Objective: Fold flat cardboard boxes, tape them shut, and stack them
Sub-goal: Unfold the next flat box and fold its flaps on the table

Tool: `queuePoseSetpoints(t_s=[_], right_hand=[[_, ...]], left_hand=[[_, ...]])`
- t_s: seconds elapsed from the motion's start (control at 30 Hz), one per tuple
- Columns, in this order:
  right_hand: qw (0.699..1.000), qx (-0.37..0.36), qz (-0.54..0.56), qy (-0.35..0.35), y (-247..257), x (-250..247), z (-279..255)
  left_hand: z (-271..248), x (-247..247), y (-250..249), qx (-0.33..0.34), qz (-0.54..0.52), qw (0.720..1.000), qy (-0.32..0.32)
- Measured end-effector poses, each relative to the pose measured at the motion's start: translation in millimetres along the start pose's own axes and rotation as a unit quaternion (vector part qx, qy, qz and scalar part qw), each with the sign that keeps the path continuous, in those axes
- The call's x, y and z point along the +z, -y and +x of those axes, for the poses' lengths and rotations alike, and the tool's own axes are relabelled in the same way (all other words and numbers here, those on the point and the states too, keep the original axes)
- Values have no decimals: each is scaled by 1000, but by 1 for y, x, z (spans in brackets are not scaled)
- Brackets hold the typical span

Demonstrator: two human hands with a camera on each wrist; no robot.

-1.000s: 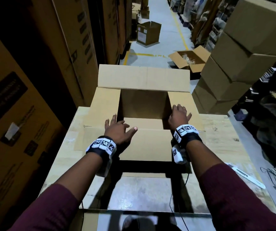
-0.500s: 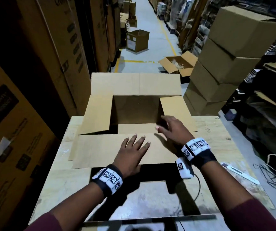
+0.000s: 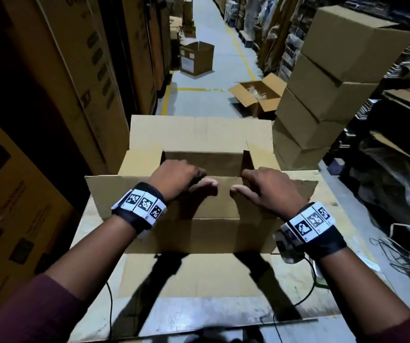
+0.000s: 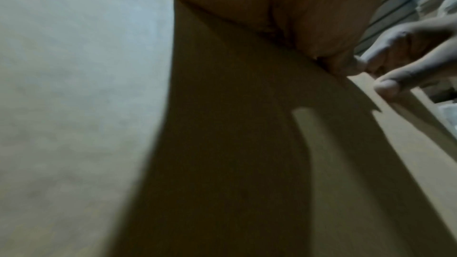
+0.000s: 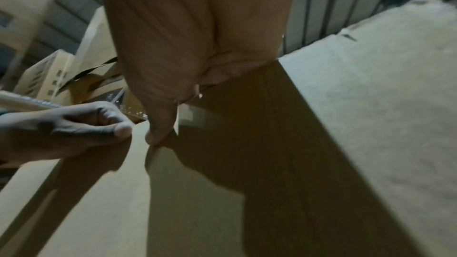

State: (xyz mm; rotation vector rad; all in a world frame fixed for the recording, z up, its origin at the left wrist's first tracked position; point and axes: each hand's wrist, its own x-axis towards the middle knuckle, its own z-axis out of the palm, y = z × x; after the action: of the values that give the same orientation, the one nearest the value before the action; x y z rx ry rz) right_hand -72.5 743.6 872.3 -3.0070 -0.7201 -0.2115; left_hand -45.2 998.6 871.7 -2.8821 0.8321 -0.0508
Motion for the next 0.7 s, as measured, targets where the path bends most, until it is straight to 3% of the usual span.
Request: queuePoseSetpoints(t_s=[0.2, 0.27, 0.4, 0.57, 0.7], right_hand=[[995, 47, -58, 65, -9, 36, 27], [986, 69, -60, 138, -15, 60, 34], [961, 59, 41, 266, -25, 88, 32], [942, 12, 120, 314, -52, 76, 34], [919, 47, 293, 261, -104, 57, 52]], left_hand=[[32, 29, -4, -86, -52, 993, 66], [42, 46, -9, -101, -68, 990, 69], [47, 77, -24, -87, -108, 982, 126], [47, 83, -51, -59, -89, 981, 163], [52, 74, -57, -64, -97, 973, 197]])
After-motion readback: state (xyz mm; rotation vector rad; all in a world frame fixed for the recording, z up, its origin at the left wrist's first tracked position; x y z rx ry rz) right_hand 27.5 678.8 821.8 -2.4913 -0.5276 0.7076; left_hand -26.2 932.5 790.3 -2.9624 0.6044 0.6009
